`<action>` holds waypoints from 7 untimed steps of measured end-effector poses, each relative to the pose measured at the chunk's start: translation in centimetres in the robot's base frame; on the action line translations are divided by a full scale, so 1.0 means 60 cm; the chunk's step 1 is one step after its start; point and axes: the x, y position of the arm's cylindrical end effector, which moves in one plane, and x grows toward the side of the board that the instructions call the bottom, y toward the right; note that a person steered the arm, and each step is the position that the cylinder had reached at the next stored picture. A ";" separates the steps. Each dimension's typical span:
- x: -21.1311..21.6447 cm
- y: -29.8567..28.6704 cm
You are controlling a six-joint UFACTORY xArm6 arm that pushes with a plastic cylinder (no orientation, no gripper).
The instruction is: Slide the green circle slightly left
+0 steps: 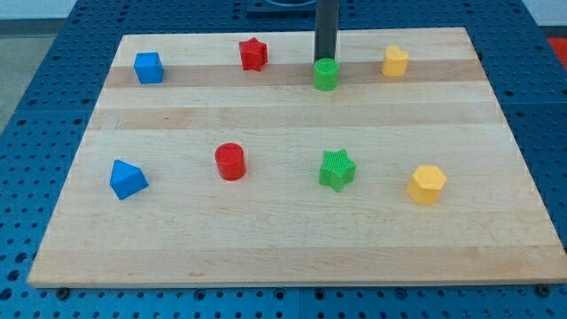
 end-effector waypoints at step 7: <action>0.088 0.073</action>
